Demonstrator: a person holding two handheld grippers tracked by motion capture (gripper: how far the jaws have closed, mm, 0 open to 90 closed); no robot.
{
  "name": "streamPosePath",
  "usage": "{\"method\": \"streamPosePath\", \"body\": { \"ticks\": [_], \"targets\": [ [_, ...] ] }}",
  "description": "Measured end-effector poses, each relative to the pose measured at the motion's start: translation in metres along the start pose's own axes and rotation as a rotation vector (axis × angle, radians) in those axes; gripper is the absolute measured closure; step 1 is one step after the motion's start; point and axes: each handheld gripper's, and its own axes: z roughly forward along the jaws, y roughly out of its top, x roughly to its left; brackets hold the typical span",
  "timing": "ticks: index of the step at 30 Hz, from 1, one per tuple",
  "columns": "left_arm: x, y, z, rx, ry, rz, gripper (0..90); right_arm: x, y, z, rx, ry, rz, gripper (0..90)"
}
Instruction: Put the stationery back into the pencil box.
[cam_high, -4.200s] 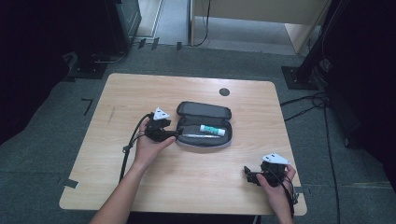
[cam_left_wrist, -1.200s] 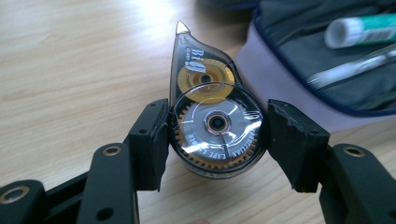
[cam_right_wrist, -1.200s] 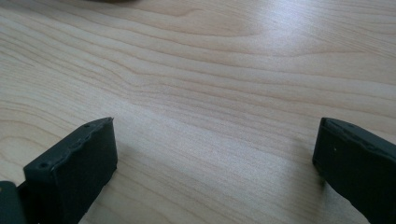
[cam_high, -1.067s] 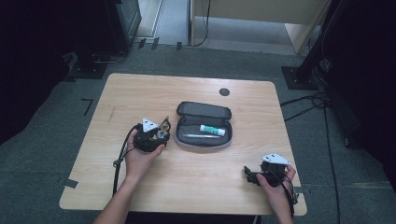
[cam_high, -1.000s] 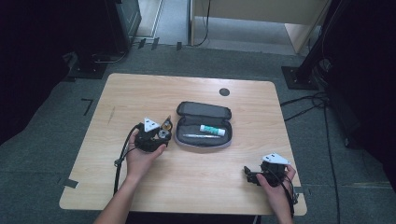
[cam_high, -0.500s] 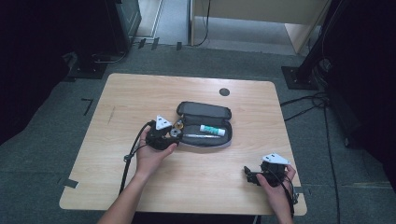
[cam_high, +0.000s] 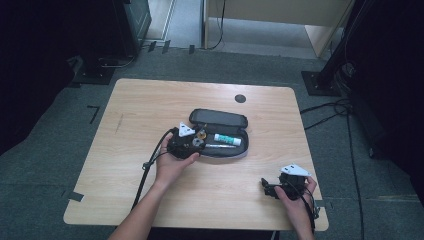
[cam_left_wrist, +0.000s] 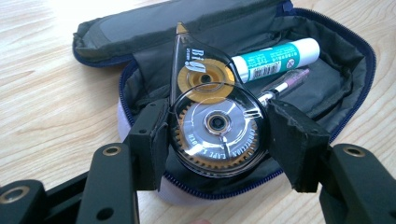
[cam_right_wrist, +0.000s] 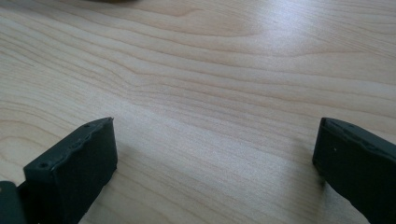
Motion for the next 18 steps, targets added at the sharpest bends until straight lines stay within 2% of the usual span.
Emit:
{"method": "streamPosePath", "body": {
  "ticks": [8,18],
  "targets": [
    [0.004,0.001,0.014,0.039,-0.002,-0.010,42.5,0.000,0.000,0.000,0.000,0.000,0.000,0.0],
    [0.004,0.002,0.017,0.060,-0.010,-0.015,42.4,0.000,0.000,0.000,0.000,0.000,0.000,0.0]
  ]
}}
